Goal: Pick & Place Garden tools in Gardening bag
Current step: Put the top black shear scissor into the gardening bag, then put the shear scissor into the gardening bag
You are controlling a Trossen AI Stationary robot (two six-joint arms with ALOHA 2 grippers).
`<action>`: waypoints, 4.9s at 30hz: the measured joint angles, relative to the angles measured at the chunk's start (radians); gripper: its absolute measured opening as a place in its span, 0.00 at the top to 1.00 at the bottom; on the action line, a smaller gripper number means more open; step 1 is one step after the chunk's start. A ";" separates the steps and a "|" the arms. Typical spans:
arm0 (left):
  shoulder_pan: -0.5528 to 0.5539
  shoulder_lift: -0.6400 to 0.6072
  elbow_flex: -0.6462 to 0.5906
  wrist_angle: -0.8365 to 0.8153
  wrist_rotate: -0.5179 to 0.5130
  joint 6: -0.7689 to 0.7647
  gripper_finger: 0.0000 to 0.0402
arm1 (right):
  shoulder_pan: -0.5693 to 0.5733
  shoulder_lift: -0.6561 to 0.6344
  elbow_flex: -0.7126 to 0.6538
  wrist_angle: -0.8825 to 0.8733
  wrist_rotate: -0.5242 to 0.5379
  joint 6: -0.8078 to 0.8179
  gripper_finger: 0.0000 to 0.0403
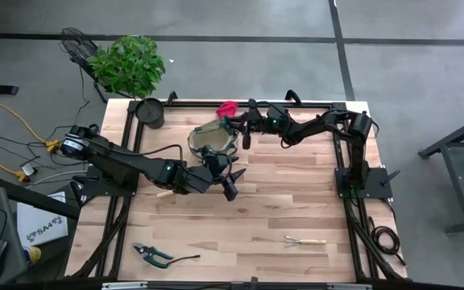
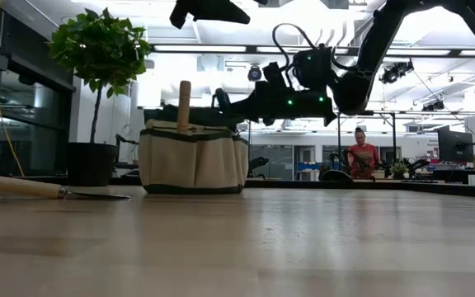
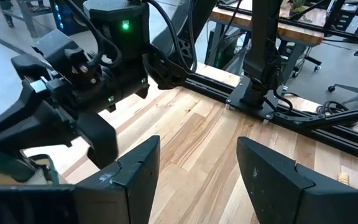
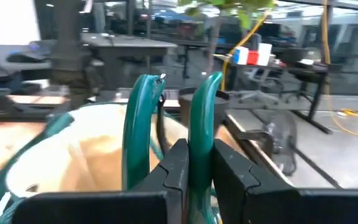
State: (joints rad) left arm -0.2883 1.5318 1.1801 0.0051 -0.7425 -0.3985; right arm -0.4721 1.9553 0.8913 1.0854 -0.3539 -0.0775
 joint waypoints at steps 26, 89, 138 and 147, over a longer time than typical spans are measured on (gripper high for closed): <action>0.000 0.000 0.000 -0.006 0.018 0.000 0.48 | -0.074 -0.005 0.000 -0.004 -0.164 0.143 0.79; 0.000 0.027 0.000 -0.008 -0.009 -0.022 0.48 | -0.137 -0.164 0.000 -0.084 -0.393 0.187 0.99; 0.000 0.026 0.000 -0.347 -0.459 -0.428 0.48 | -0.170 -0.227 -0.001 -0.385 -0.459 0.127 0.99; 0.000 0.025 0.001 -0.456 -0.461 -0.506 0.48 | -0.192 -0.399 -0.001 -0.658 -0.426 0.032 0.99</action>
State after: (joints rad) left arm -0.2882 1.5566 1.1809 -0.4509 -1.2031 -0.9041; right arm -0.6637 1.5560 0.8902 0.4274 -0.7802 -0.0458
